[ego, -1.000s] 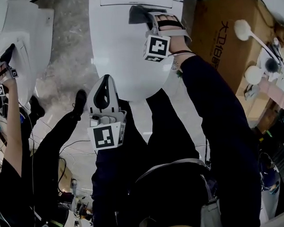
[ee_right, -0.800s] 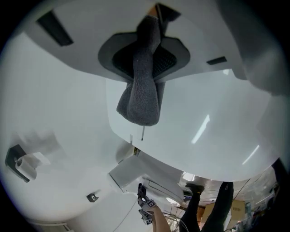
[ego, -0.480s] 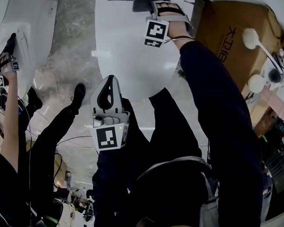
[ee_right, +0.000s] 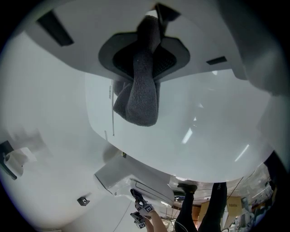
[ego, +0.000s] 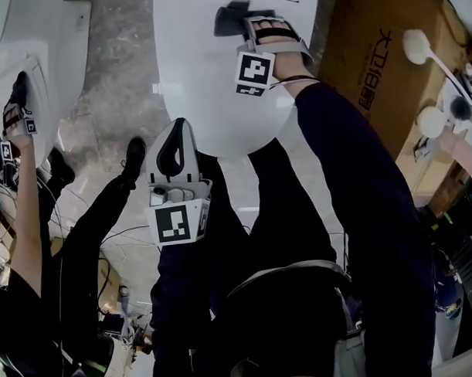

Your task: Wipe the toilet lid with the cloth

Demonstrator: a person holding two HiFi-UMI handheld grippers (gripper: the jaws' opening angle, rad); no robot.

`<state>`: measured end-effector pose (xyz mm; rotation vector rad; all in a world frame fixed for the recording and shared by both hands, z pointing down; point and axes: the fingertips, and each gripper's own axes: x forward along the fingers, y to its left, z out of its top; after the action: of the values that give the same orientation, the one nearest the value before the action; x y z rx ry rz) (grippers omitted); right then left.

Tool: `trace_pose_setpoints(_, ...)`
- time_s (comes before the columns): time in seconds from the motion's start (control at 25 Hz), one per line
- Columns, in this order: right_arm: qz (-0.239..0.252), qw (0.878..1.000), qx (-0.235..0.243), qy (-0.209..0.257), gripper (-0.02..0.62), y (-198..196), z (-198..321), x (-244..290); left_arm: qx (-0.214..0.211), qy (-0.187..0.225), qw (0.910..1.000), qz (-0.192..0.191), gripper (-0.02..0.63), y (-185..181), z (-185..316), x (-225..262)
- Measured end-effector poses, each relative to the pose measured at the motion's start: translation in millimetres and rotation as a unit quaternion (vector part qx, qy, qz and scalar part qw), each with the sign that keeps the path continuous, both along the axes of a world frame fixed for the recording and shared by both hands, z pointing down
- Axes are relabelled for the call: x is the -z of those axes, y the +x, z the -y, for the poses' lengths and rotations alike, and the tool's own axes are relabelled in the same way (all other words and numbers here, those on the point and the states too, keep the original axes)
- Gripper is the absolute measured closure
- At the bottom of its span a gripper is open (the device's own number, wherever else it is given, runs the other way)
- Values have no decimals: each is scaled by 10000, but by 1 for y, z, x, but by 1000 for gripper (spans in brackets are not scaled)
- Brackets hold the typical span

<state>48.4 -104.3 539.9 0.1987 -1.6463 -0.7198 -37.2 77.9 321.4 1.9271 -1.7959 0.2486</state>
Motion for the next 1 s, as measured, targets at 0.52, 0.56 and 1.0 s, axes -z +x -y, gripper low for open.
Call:
trace_pose_setpoints(0.52,-90,9984,-165,-530,522,27,-151,-9,-313,170,9994,-45,591,-5,-43,2)
trace_pose_setpoints(0.56,-62,9983,-196,-550,522,29,-164,-9,-346,175,9992,-50,591,-6,-46,1)
trace_pose_setpoints(1.0,-82,9916,-304,-1251,522,45,-308,-17,-655,161,9977,-42,591,-4,-77,-6)
